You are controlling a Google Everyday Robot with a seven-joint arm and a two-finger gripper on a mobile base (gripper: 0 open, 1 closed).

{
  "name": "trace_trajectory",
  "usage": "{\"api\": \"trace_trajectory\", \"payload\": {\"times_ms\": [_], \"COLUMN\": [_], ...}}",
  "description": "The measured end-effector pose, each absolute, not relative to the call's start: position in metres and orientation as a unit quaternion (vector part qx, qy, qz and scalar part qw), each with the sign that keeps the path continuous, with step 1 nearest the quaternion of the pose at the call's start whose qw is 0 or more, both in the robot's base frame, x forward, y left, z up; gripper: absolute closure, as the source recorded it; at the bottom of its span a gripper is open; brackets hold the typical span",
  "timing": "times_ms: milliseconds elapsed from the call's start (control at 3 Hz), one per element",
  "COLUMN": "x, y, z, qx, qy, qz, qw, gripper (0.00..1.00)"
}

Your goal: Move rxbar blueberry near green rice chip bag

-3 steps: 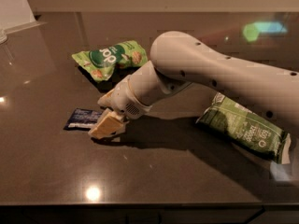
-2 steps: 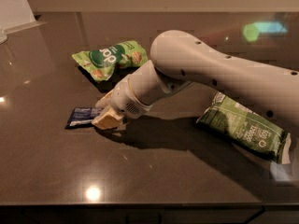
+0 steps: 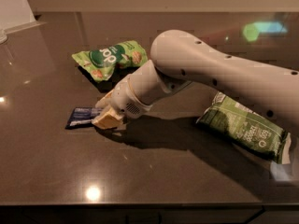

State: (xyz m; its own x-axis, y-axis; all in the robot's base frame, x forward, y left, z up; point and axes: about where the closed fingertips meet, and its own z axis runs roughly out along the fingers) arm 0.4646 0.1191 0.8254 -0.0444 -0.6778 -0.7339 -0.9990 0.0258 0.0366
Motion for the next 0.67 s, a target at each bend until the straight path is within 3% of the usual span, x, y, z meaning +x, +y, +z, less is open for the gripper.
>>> {"api": "trace_trajectory", "payload": {"times_ms": [667], "x": [0.4646], "y": [0.119], "z": [0.8255], "qx": [-0.634], "qy": [0.661], "qz": [0.292], "qw": [0.275], "gripper": [1.0]}}
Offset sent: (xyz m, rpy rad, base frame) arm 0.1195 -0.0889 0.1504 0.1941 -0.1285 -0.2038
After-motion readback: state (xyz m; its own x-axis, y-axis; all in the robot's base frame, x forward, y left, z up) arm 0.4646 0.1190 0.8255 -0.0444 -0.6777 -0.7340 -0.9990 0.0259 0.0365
